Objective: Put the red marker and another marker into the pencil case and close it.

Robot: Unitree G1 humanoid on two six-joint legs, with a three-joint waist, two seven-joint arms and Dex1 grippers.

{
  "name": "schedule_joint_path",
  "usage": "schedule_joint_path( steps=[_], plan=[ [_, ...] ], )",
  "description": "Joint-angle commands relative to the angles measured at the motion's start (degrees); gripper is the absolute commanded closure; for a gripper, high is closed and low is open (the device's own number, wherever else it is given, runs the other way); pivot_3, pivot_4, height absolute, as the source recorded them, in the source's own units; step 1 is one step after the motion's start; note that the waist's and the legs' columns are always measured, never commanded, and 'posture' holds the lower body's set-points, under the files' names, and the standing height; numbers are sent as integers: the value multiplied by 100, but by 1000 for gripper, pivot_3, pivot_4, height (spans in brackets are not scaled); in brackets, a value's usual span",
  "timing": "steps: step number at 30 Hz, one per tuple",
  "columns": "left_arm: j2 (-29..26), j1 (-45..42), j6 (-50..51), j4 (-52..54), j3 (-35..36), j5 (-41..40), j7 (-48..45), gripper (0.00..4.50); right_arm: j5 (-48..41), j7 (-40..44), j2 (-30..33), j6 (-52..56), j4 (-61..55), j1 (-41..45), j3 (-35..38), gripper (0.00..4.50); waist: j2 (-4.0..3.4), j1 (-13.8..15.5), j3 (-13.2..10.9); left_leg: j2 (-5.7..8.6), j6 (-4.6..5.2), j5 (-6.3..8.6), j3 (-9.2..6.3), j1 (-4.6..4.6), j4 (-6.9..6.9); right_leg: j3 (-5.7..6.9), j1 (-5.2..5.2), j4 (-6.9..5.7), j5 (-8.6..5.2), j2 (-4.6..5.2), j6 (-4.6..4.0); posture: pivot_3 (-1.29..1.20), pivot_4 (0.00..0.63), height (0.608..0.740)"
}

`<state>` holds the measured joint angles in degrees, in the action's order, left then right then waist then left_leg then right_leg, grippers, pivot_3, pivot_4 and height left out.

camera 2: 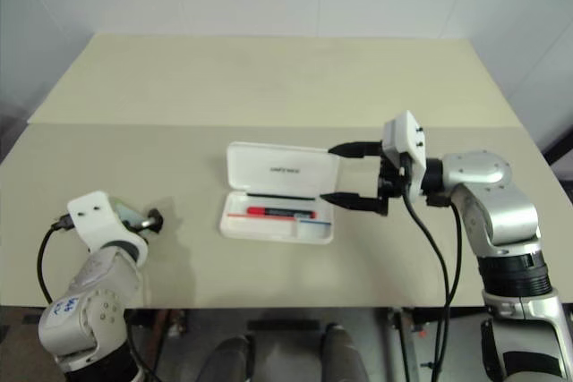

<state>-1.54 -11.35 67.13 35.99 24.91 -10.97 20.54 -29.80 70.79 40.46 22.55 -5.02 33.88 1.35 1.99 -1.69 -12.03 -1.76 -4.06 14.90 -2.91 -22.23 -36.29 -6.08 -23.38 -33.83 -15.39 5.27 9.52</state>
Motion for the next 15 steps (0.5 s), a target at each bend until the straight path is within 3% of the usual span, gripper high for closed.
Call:
schedule_joint_path(
  steps=[1,2,4,13,15],
  plan=[
    [29,-70,294,72,-34,202,67,0,-143,-64,104,-37,-265,-17,266,36,0,2,0,0,0,0,0,0,0,0,0,0,0,0,0,0,150,740],
    [67,-93,345,75,-10,210,47,0,-144,-76,99,-41,-275,-17,275,36,0,1,0,0,0,0,0,1,0,0,0,0,0,0,0,0,150,740],
    [84,-92,318,103,-44,245,-12,515,-145,-91,88,-56,-289,-17,300,0,0,1,0,0,0,0,0,1,-1,0,1,0,0,0,0,0,150,740],
    [186,-141,331,103,20,369,-131,3472,-120,-141,52,-142,-264,25,306,0,0,-4,0,0,0,0,0,2,0,0,1,0,0,0,0,0,150,740],
    [193,-143,252,74,11,382,-177,3509,-105,-138,55,-180,-221,29,313,0,0,-4,0,0,0,0,1,2,0,0,1,0,0,0,0,0,150,740]
  ],
)
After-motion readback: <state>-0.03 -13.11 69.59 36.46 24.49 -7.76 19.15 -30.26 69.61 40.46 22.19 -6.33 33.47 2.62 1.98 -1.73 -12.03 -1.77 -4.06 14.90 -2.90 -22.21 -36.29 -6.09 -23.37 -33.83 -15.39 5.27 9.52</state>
